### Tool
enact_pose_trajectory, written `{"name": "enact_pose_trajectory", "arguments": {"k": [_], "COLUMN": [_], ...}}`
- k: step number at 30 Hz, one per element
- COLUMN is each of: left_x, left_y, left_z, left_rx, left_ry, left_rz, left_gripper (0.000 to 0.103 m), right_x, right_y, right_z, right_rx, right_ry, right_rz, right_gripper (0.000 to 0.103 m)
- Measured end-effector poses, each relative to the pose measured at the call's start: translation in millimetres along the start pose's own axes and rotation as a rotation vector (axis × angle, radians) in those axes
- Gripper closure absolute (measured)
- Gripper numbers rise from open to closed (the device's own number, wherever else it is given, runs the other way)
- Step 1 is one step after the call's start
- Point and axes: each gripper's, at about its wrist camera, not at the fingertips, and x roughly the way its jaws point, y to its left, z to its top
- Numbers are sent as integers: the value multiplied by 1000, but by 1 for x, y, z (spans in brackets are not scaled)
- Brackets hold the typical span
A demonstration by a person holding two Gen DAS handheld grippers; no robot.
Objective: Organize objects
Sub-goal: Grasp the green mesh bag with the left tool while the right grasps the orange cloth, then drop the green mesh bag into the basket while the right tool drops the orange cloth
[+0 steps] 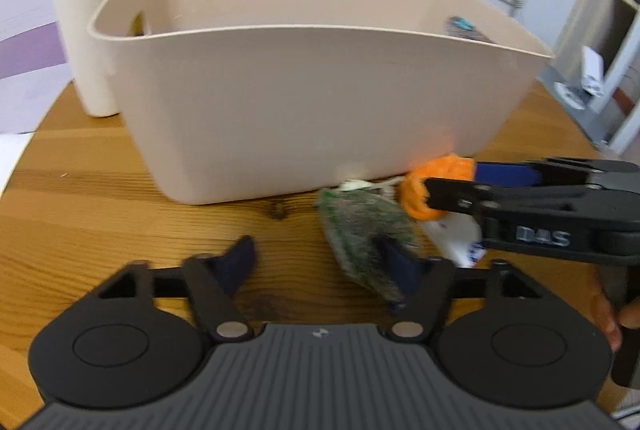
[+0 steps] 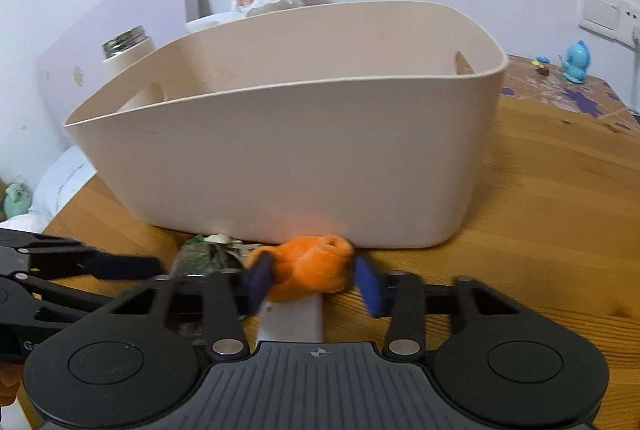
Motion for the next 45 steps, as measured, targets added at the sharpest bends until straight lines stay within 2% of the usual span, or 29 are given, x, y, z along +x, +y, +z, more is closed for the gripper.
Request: {"name": "enact_pose_trajectory", "arguments": {"k": [1,2,3,5,8,17,26,33,37,42,45], "left_x": [0,0,0,0,-4,-28,-62,-102,-117,-112,-98], "left_y": [-2,-1,0,0,-1,-3,-3,-4,-3,-3,-2], "left_z": [0,0,1,0,-3,-12,-10,10,31,63,81], "left_rx": [-2,-7,-15,-21,-26,6,20,61,70,76,75], "left_ry": [5,12,19,23,24,-1,-64,-187,-258,-306,-315], "left_rz": [-27,-52,-77,-77,-68,-32,-19,21,50,109,148], "left_gripper": [59,66,78,79,81,85,85,85,85,85,85], "right_x": [0,-1,-2,-5,-12,-46,-82,-112,-116,-105,-89], "right_y": [2,5,6,8,7,6,12,18,18,20,22], "right_z": [0,0,-1,-3,-5,-7,6,33,55,78,88], "right_rx": [-9,-17,-23,-35,-35,-32,-31,-59,-63,-75,-100], "right_ry": [-1,-5,-9,-17,-29,-95,-176,-283,-329,-343,-332], "right_rz": [-4,-9,-15,-25,-31,-42,-54,-62,-68,-79,-114], "right_gripper": [77,81,83,89,93,94,94,94,94,94,94]}}
